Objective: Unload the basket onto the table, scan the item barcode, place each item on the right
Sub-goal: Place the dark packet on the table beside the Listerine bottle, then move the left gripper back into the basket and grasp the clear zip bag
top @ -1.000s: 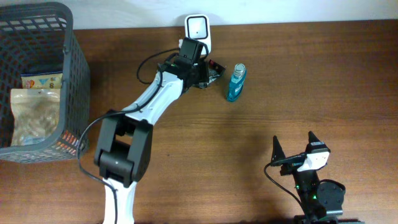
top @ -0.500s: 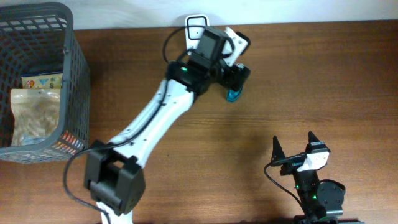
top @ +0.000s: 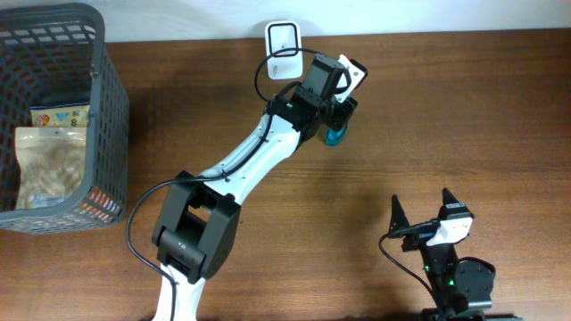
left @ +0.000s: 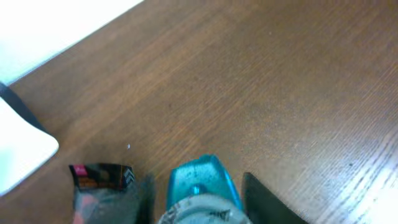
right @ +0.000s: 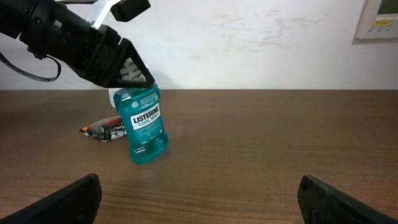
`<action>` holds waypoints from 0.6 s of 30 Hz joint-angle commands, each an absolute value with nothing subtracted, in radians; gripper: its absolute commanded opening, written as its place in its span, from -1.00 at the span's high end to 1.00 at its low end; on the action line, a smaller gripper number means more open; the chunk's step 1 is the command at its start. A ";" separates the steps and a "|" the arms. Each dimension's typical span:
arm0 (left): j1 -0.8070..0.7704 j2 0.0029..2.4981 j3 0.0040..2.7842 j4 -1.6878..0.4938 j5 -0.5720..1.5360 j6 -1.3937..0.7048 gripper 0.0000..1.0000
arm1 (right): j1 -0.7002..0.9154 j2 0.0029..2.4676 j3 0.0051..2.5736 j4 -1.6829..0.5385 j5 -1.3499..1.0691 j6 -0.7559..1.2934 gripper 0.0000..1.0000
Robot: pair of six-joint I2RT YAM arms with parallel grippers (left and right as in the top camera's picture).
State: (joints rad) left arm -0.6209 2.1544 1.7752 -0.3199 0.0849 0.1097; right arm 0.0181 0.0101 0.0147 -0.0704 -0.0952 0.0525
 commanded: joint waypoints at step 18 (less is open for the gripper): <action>-0.625 2.178 1.774 -0.223 0.359 0.152 0.60 | 0.012 0.003 0.006 -0.071 -0.093 0.056 -0.97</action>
